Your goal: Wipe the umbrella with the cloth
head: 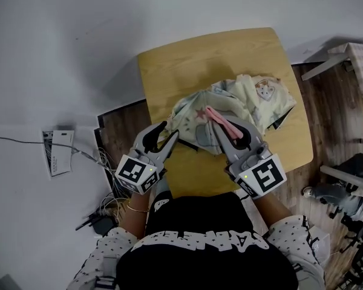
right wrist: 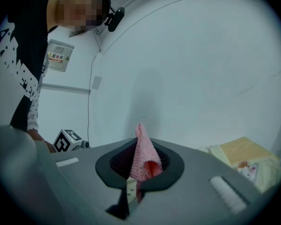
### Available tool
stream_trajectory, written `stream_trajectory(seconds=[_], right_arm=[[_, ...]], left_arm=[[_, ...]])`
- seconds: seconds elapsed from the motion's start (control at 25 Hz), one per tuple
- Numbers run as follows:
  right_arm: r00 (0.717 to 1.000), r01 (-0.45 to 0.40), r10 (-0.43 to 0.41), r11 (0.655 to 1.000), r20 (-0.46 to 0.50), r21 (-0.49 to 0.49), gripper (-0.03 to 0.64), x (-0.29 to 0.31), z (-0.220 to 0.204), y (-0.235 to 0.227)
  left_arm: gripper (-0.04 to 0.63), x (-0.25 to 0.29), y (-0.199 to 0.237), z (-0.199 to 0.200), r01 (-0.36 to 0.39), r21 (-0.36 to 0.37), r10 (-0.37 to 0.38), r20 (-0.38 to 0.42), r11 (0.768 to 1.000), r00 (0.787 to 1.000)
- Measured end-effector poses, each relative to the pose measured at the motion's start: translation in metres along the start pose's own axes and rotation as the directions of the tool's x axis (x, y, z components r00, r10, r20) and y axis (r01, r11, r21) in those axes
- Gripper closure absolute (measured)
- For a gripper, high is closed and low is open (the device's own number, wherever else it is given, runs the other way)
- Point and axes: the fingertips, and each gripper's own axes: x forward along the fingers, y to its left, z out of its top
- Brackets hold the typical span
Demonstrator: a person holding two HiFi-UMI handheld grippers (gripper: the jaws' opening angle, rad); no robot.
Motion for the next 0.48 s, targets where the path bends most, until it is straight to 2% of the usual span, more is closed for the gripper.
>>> stream_trajectory(seconds=[0.36,0.48], right_arm=[[0.998,0.041,-0.043,0.999,-0.054,-0.033,0.584,0.022,-0.011,0.002],[0.997,0.046,-0.05,0.997,-0.06,-0.057,0.584,0.031,-0.013,-0.001]], left_arm=[[0.425,0.021,0.021,-0.033,0.042,-0.077,-0.048,-0.071,0.996,0.996],[0.466,0.023,0.025,-0.038,0.044,-0.095,-0.052,-0.078,0.995,0.996]])
